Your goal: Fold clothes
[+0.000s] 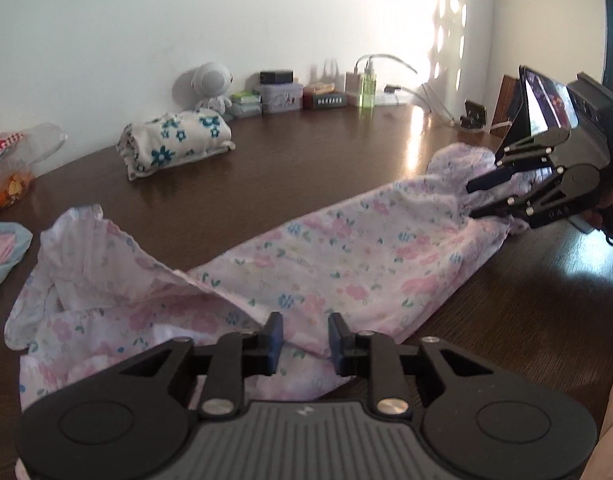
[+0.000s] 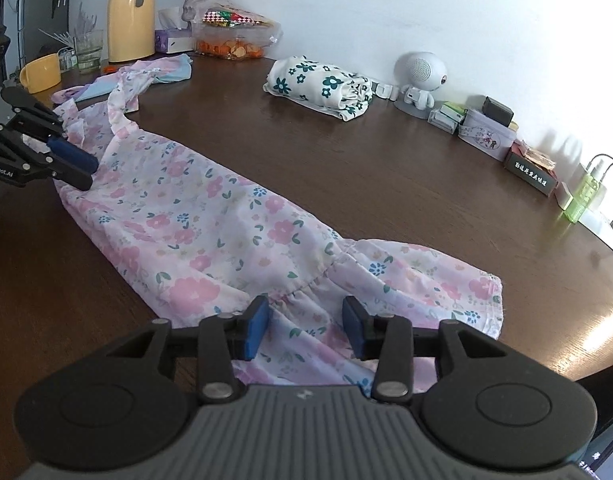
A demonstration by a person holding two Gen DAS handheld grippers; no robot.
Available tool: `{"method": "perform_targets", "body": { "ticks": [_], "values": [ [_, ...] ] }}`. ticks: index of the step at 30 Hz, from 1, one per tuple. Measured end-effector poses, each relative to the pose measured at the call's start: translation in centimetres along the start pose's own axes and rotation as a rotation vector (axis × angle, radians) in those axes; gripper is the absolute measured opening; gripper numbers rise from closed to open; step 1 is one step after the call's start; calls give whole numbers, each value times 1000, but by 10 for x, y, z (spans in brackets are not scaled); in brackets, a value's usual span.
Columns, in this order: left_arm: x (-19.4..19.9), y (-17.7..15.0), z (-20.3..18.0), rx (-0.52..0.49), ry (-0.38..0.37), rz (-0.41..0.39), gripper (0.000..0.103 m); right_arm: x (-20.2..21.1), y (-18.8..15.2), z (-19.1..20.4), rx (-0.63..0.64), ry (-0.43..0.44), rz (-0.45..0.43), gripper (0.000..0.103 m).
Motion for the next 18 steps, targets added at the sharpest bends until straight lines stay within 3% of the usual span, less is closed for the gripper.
{"method": "perform_targets", "body": {
  "ticks": [6,8,10,14,16,18],
  "values": [
    [3,10,-3,3,2,-44,46,14,9,4,15,3,-37,57],
    [7,13,-3,12,4,-62,60,16,14,8,26,15,-48,60],
    [11,16,-2,19,12,-83,84,18,21,13,43,29,-60,71],
    [27,24,7,34,51,-132,89,22,40,28,58,86,-110,87],
    [37,27,16,56,88,-151,92,23,53,36,57,125,-147,103],
    [47,28,27,80,129,-169,92,22,67,44,52,169,-183,102]
  ]
}}
Point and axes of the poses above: each gripper's, at about its wrist camera, not at the fingertips, and x roughly against the way its jaws point, z to its left, y to its top, the point moved 5 cm from there along -x, roughly the way its jaws point, and after that the axes turned 10 degrees about -z, right-handed, at the moved point
